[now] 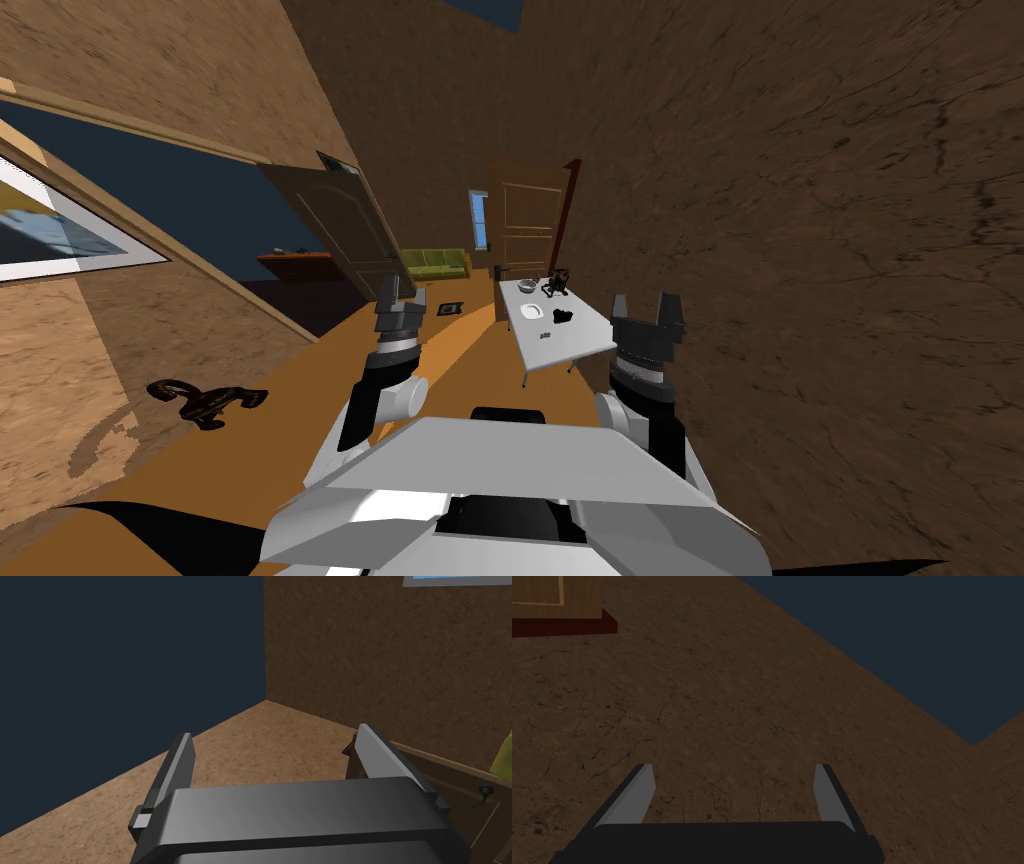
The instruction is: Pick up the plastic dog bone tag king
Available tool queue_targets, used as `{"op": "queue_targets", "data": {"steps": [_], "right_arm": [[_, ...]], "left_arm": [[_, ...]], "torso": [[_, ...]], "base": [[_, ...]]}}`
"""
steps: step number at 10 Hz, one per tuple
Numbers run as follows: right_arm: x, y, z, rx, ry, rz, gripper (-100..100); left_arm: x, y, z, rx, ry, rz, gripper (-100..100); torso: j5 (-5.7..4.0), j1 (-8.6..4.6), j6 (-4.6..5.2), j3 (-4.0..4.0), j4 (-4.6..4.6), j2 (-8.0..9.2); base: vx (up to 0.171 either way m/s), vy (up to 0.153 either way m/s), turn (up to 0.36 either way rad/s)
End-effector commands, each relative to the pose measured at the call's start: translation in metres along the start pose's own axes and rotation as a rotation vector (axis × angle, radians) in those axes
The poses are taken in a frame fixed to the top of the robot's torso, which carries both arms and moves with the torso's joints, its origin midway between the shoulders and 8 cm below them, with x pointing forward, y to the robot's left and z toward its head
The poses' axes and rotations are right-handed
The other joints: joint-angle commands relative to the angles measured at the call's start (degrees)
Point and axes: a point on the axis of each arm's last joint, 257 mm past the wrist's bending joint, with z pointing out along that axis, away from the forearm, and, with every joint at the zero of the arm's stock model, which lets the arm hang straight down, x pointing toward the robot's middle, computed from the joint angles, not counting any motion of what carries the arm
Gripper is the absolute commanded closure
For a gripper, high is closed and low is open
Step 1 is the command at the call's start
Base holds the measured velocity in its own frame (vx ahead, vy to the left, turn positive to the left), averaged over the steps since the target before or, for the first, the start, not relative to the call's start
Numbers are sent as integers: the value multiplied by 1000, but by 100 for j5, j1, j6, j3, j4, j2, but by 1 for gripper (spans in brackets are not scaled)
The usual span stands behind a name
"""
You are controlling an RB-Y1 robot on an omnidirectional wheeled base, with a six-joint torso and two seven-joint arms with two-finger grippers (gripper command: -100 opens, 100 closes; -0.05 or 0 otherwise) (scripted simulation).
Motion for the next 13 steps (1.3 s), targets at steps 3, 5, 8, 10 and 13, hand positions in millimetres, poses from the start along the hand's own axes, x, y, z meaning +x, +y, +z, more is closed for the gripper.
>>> {"op": "queue_targets", "data": {"steps": [3, 5, 8, 10, 13], "right_arm": [[23, -11, -2, -3, 109, -33, -100], [44, -23, -5, -9, 204, -66, -100], [69, -39, -13, -17, 321, -111, -100], [82, -49, -19, -22, 388, -137, -100], [109, -73, -35, -33, 536, -198, -100]], "left_arm": [[0, 0, 0, 0, 0, 0, 0], [0, 0, 0, 0, 0, 0, 0], [0, 0, 0, 0, 0, 0, 0], [0, 0, 0, 0, 0, 0, 0], [0, 0, 0, 0, 0, 0, 0]], "torso": [[0, -3, -2, 3, 1, 5], [0, -2, -2, 7, 3, 12], [-1, -2, 1, 6, 3, 10], [0, -2, -3, 9, 3, 15], [0, -3, -4, 8, 3, 14]], "base": [[-19, -3, 116], [-42, -1, 197], [-37, 1, 176], [-44, -4, 191], [-43, -2, 227]]}}
